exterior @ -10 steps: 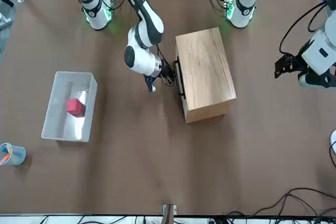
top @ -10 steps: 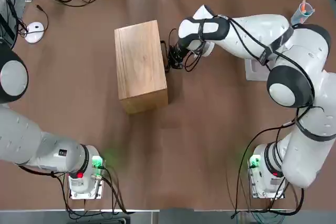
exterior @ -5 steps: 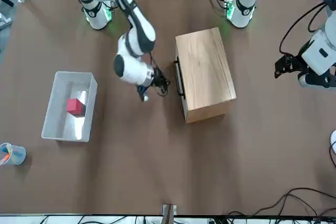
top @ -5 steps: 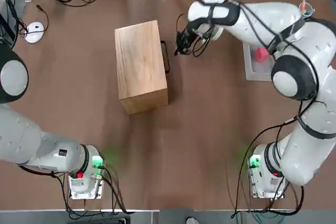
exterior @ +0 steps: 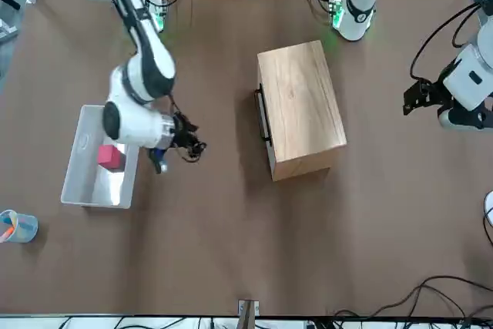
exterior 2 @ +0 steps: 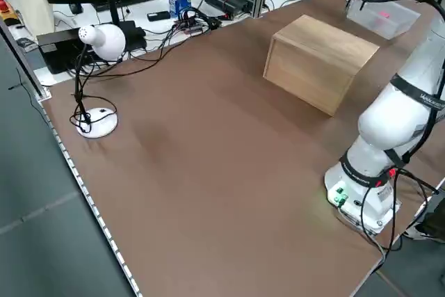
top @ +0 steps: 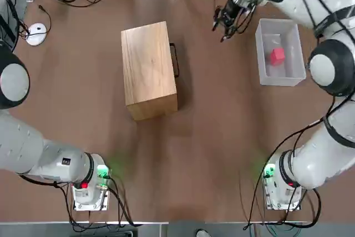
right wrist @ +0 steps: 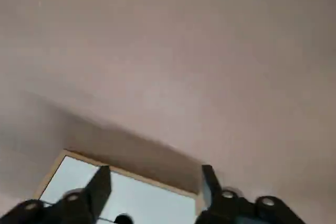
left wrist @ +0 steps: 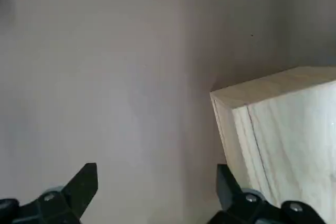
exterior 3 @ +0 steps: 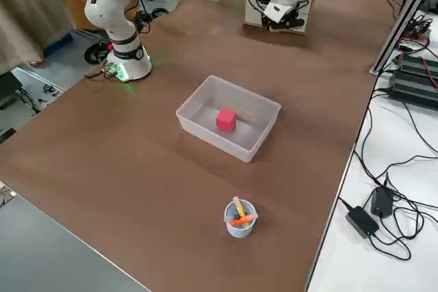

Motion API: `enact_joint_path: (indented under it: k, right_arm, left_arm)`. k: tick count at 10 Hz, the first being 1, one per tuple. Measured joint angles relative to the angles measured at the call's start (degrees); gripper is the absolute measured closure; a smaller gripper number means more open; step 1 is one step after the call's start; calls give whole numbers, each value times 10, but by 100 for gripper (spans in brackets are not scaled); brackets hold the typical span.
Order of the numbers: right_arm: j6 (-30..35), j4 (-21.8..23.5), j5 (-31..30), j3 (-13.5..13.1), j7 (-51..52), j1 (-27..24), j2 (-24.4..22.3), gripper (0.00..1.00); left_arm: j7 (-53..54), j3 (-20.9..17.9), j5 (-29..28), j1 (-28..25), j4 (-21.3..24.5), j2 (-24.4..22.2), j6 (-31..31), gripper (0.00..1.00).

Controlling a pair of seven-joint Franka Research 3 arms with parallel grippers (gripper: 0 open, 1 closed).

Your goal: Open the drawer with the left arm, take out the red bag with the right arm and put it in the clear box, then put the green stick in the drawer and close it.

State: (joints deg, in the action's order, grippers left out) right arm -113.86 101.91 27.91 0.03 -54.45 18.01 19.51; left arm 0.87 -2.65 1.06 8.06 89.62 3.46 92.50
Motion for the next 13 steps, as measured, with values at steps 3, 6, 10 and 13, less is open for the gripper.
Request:
enact_joint_path:
  k: [3,6,10,13]
  right_arm:
    - [77,-20,-102,-3,225,-130,-73,0]
    - [154,-51,-209,-3,418,-209,-155,0]
    - [255,-155,-269,1,456,-220,-172,0]
    - [255,-156,-272,2,507,-220,-172,0]
  left_arm:
    - [0,0,0,-1,-1,0,3,0]
    - [0,0,0,-1,-2,1,3,0]
    - [0,0,0,-1,-3,1,3,0]
    - [0,0,0,-3,-3,1,3,0]
